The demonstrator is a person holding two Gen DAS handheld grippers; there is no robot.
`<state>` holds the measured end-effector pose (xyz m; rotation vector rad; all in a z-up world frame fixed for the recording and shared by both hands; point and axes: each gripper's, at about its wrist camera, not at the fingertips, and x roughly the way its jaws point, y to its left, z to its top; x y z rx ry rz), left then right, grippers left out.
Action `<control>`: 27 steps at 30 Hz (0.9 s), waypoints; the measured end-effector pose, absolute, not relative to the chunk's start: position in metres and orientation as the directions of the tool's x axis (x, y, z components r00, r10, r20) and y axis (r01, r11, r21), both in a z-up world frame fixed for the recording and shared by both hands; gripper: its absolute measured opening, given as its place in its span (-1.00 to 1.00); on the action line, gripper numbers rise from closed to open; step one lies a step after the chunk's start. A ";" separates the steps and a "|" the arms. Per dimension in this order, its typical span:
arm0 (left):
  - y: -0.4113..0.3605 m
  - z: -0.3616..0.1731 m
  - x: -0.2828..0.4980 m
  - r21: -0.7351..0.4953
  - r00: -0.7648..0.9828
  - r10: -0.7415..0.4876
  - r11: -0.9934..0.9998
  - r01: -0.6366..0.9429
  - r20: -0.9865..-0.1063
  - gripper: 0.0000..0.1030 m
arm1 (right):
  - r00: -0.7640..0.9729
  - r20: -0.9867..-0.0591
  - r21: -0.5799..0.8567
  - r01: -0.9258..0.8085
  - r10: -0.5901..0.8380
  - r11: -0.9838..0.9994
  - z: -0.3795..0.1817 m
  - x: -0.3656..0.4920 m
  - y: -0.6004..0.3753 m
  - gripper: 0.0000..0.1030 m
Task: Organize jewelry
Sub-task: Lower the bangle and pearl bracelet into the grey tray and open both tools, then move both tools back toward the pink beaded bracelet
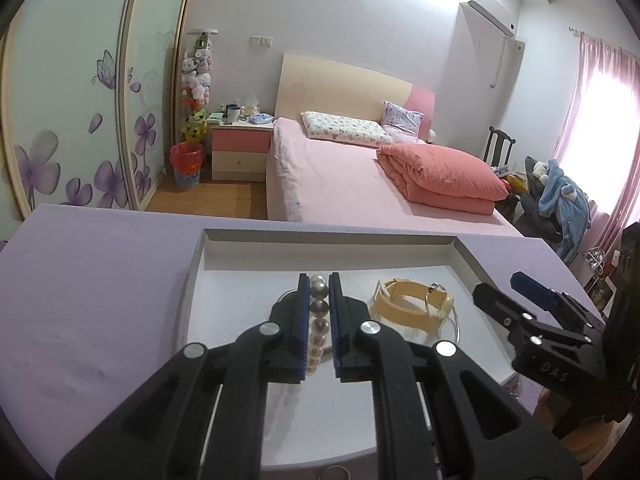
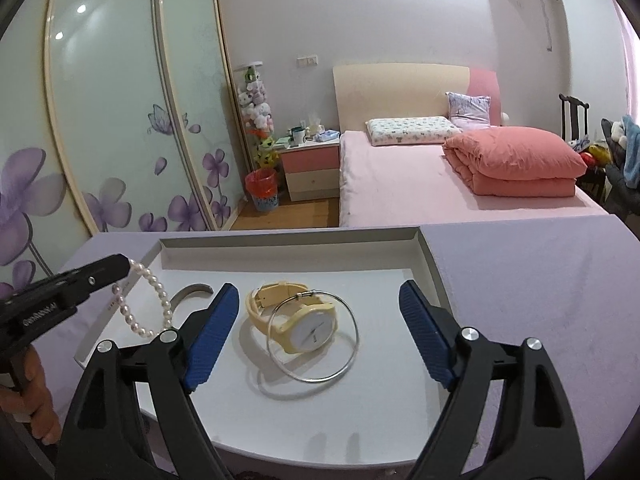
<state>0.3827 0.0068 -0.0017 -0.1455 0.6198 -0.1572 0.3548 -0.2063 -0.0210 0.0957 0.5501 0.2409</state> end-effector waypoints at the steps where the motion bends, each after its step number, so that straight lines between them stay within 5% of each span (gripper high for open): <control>1: 0.006 -0.002 0.385 -0.181 0.802 -0.189 0.978 0.102 -0.566 -0.80 | 0.826 -0.504 0.156 -0.199 0.251 0.967 -0.020 0.355 -0.207 0.59; 5: 0.005 -0.006 0.393 -0.178 0.795 -0.176 0.980 0.087 -0.580 -0.78 | 0.828 -0.501 0.165 -0.195 0.252 0.967 -0.019 0.355 -0.208 0.59; 9: 0.008 -0.007 0.393 -0.189 0.803 -0.165 0.980 0.066 -0.573 -0.31 | 0.829 -0.500 0.162 -0.195 0.251 0.967 -0.018 0.356 -0.208 0.59; 27: 0.023 -0.004 0.379 -0.186 0.804 -0.142 0.982 0.040 -0.577 -0.31 | 0.835 -0.494 0.149 -0.192 0.241 0.970 -0.015 0.358 -0.209 0.59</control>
